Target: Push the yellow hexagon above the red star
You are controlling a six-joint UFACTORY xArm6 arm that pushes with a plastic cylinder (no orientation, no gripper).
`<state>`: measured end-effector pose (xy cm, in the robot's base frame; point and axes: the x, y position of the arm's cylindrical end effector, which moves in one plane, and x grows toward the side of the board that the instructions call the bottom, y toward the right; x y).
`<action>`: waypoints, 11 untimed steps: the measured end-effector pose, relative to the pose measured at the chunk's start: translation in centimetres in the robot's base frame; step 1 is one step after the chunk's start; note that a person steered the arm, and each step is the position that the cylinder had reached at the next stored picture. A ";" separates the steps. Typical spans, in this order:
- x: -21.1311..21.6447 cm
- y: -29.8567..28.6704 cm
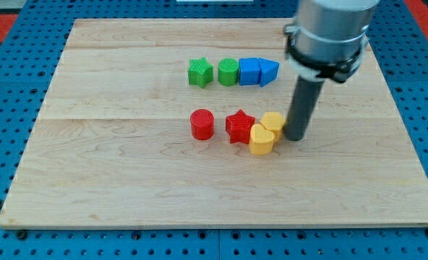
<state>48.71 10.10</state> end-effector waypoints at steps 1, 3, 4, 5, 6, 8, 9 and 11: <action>0.2 -4.1; 0.0 -8.1; 2.8 -3.3; 1.0 -1.7; -1.5 -4.0; -5.7 -9.9; -4.5 -6.4; -7.3 -5.2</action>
